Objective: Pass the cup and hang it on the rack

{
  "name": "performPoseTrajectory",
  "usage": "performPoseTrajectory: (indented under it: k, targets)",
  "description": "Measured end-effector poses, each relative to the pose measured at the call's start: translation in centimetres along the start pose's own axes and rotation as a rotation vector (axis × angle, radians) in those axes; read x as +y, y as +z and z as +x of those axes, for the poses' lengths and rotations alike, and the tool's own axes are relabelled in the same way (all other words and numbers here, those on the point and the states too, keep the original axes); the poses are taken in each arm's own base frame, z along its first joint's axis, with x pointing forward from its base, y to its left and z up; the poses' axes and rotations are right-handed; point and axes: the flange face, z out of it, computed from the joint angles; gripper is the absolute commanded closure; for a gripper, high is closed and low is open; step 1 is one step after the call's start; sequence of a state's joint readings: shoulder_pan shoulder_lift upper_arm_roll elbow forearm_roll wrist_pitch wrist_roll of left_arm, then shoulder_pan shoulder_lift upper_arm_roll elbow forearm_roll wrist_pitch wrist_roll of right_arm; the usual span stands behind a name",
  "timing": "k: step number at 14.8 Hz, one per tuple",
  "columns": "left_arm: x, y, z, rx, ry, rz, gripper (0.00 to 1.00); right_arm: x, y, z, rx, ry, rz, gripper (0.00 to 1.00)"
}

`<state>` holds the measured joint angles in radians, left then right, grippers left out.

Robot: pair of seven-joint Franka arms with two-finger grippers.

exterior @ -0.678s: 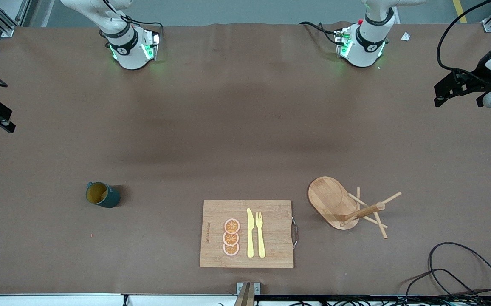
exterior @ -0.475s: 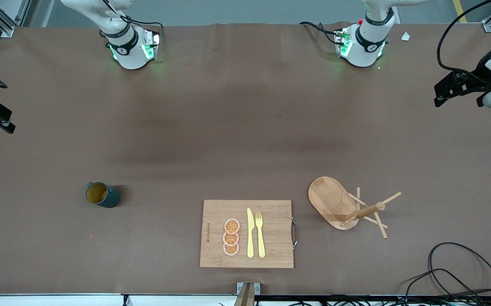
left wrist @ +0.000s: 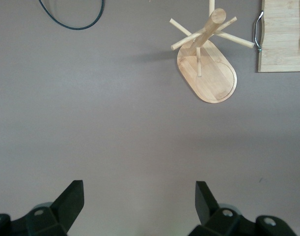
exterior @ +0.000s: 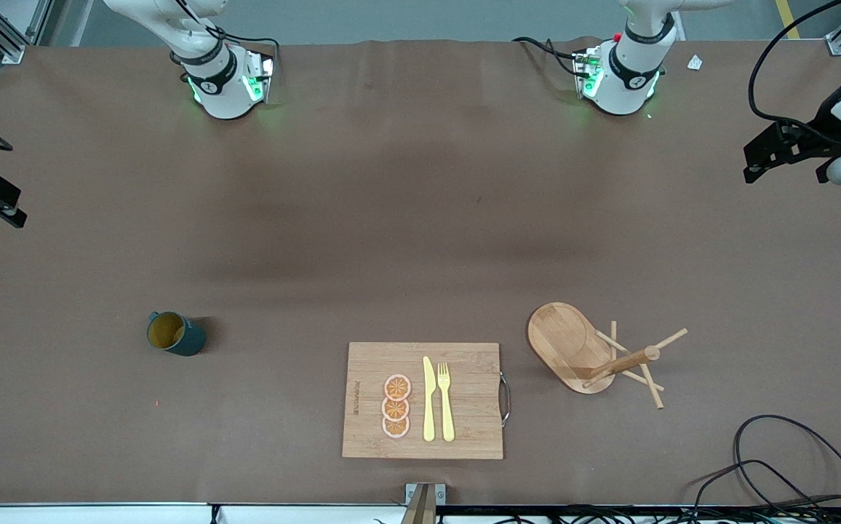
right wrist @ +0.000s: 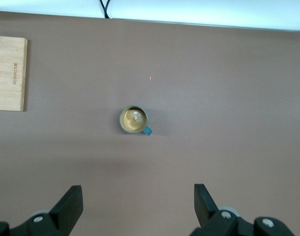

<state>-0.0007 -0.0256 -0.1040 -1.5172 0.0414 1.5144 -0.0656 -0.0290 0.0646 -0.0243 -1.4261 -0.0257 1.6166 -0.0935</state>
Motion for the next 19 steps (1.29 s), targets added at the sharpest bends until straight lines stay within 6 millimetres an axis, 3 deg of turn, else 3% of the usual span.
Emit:
performPoseTrajectory:
  k: [17, 19]
  targets:
    - [0.2, 0.1, 0.0, -0.002, 0.004, 0.000, 0.00, 0.0, 0.3, -0.2, -0.023, 0.079, 0.001, 0.00]
    - [0.3, 0.1, 0.0, -0.001, 0.006, 0.000, 0.00, -0.4, 1.9, 0.2, -0.052, 0.073, 0.004, 0.00]
